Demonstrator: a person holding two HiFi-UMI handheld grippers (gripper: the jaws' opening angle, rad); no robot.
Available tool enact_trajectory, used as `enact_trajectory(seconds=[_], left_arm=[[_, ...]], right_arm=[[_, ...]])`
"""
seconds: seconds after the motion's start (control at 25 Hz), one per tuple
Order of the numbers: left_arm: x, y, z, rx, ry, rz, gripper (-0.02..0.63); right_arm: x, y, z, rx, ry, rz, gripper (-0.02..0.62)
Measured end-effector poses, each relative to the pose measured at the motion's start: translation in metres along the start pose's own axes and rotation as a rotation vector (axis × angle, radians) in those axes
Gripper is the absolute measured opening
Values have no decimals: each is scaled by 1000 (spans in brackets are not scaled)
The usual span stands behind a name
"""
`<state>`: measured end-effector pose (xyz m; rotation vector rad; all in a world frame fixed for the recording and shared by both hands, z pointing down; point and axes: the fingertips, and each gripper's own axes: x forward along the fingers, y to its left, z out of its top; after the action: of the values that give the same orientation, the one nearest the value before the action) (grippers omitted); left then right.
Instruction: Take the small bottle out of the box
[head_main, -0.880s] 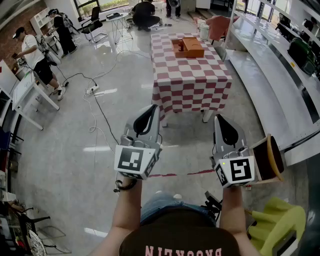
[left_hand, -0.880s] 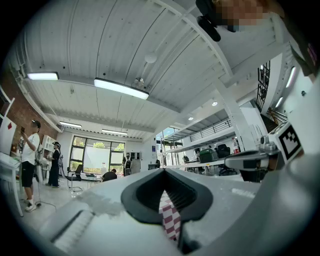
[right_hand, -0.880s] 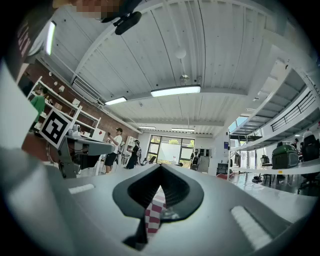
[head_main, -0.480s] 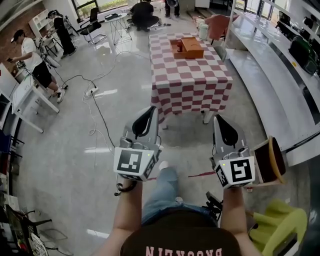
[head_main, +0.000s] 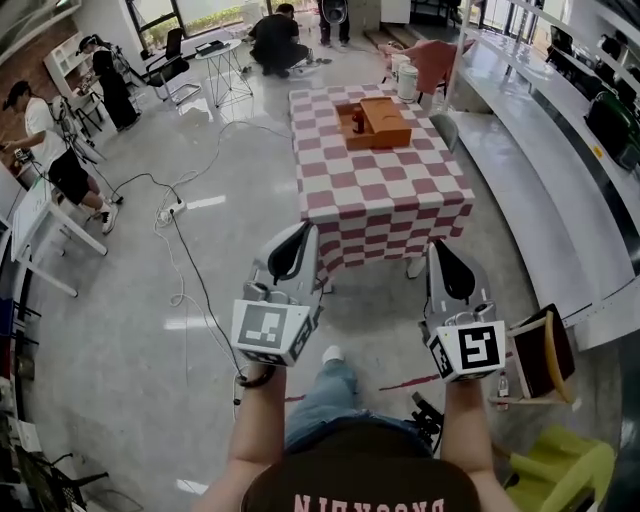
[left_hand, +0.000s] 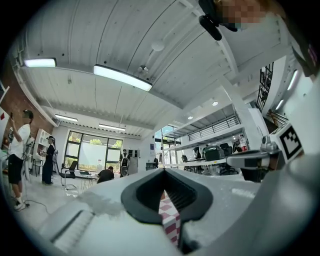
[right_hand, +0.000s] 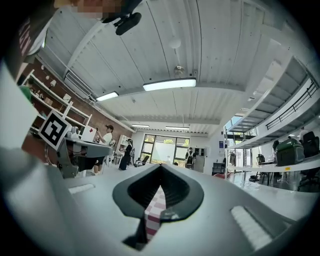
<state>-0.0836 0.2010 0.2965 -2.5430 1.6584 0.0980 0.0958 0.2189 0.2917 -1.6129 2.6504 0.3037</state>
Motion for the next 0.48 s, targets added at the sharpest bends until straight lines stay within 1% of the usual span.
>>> enact_trajectory(seconds=[0.12,0.32,0.48], left_arm=[[34,28,-7,-10,7,-7,0],[100,85,-7,-16,9,-33,0],[136,114,-16,-24,7,-52,-1]], right_arm=[[42,-5,-6,-5,8,-3,0],[122,-16,-11,-18,24,-35,0],[164,-22,-21,-28,42,-43,0]])
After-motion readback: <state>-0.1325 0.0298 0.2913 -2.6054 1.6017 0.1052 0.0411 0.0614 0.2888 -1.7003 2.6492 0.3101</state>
